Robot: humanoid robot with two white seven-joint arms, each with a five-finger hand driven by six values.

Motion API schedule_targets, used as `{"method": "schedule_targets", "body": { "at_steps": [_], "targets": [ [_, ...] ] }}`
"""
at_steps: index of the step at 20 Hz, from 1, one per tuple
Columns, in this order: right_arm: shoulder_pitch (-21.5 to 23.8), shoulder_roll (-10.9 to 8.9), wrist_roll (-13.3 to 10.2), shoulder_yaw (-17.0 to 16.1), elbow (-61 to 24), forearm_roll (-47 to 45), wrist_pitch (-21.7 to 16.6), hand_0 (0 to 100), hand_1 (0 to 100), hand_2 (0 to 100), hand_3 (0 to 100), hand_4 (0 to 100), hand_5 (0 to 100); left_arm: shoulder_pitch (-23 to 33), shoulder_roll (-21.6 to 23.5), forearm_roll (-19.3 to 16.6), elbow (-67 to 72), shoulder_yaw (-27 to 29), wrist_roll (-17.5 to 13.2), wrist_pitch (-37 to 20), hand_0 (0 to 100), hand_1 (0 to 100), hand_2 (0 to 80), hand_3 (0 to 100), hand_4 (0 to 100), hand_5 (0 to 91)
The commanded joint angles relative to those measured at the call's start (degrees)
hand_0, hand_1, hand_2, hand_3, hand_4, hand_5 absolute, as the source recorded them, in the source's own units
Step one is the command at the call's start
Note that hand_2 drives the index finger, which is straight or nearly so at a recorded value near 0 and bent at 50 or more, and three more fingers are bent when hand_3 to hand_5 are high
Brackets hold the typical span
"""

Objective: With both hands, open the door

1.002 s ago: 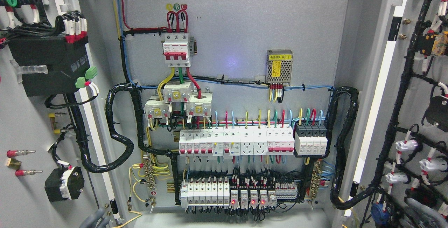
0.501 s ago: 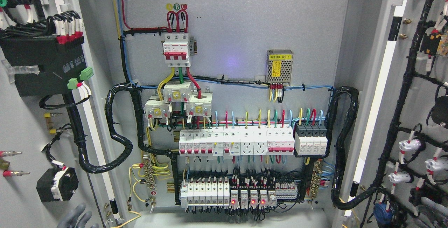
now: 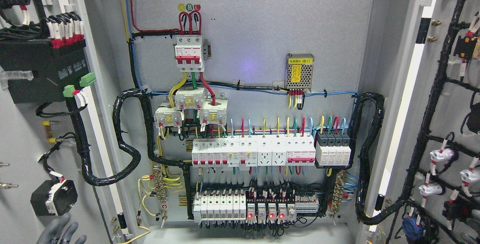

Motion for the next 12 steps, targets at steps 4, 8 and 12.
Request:
{"method": "schedule_targets", "body": {
  "at_steps": [4,8,12],
  "targets": [
    [1.2,0.04,0.4,-3.2,0.5,-0.5,0.0,19,0,0,0,0,0,1.7,0.6,4.6,0.9,7.0,0.0,0.1,0,0,0.0,0,0,0.0],
    [1.8,0.13,0.4,-4.0,0.7,-0.6,0.1,19,0,0,0,0,0,2.6,1.3,7.0,1.1,9.2,0.0,0.1,0,0,0.0,0,0,0.0],
    [1.8,0.04,0.4,-4.4,0.8,-0.6,0.1,19,0,0,0,0,0,2.8,1.9,8.5,1.7,11.0,0.0,0.2,0,0,0.0,0,0,0.0]
  ]
}}
